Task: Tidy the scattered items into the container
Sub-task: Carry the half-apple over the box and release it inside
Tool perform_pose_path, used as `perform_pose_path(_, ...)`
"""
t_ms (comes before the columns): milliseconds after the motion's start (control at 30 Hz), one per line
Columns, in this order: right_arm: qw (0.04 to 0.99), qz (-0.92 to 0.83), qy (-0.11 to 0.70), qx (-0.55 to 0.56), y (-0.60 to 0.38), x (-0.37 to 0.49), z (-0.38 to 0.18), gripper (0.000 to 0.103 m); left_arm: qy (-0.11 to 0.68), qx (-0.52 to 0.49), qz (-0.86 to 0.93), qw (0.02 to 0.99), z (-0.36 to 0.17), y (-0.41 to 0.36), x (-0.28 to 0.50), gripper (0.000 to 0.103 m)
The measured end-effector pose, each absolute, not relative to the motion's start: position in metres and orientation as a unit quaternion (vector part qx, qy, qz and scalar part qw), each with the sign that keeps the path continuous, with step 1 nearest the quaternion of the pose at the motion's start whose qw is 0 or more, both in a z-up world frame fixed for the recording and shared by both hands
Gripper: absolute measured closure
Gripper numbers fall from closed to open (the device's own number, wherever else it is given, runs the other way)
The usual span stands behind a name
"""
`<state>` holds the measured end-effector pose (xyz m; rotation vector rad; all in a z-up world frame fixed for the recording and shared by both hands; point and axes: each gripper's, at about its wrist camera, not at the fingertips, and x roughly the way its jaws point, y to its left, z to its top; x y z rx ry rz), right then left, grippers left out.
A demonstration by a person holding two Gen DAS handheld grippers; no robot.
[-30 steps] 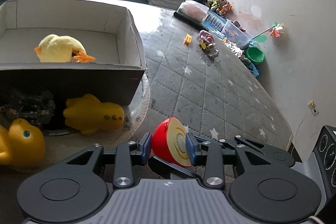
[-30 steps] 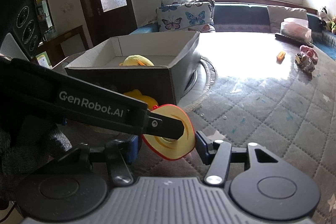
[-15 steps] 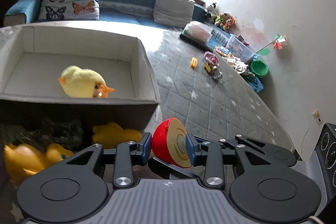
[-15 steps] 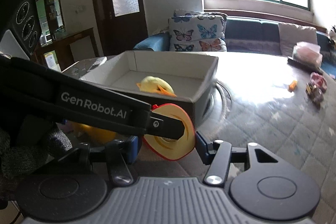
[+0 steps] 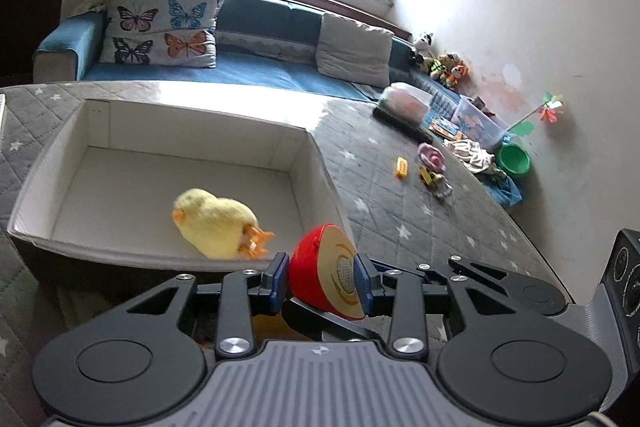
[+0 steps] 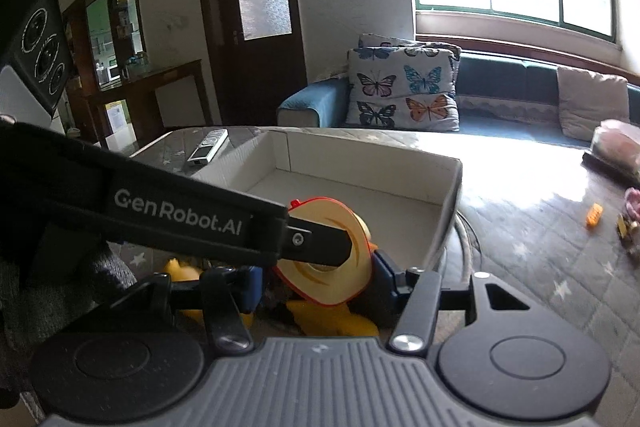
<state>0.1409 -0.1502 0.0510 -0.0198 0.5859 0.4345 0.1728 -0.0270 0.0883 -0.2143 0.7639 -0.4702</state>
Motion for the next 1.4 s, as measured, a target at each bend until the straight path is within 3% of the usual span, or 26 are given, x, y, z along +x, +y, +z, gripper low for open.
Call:
perform_pose_path(433, 0.924, 0.251, 0.288, -0.007, -0.111, 0.199, 0.060, 0.047, 0.363, -0.112, -0.184, 0.907, 0.097, 0.018, 0.218, 0.065)
perform_pose_path(1400, 0.873, 0.291, 0.391, -0.015, -0.049, 0.299, 0.007, 0.047, 0.457, -0.160, -0.125, 0.866, 0.037, 0.078, 0.305, 0.067)
